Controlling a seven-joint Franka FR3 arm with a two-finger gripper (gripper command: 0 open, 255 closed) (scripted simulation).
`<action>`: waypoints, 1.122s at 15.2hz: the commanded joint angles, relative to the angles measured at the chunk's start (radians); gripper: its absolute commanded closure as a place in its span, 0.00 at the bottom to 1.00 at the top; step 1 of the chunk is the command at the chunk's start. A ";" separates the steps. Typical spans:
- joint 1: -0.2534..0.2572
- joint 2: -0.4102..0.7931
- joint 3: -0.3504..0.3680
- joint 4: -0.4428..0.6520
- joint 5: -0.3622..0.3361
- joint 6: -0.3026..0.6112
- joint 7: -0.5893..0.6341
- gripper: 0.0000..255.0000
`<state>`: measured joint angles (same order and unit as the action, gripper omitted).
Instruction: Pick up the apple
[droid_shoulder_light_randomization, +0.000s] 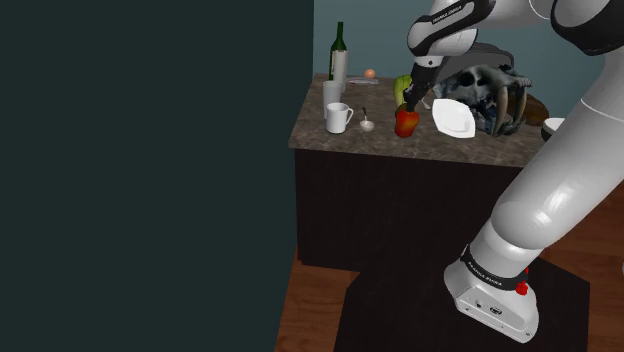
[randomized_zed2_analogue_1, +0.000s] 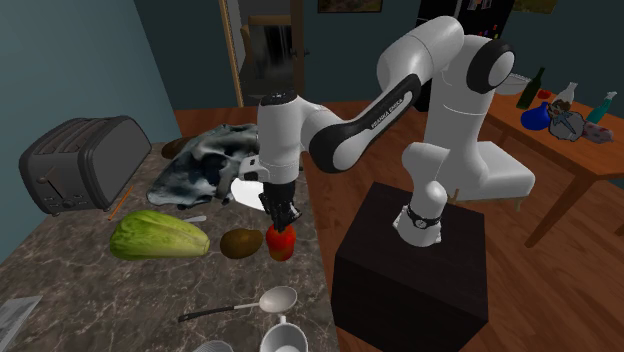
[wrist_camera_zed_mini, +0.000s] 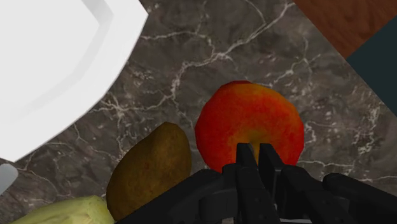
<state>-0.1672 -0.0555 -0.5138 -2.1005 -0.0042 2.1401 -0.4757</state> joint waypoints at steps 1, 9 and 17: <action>0.000 0.000 0.000 0.000 0.000 0.000 0.000 1.00; 0.001 -0.013 0.002 0.028 -0.007 -0.039 0.006 1.00; 0.003 -0.039 0.008 0.111 -0.021 -0.145 0.018 1.00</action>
<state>-0.1655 -0.0938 -0.5072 -2.0026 -0.0249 2.0091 -0.4595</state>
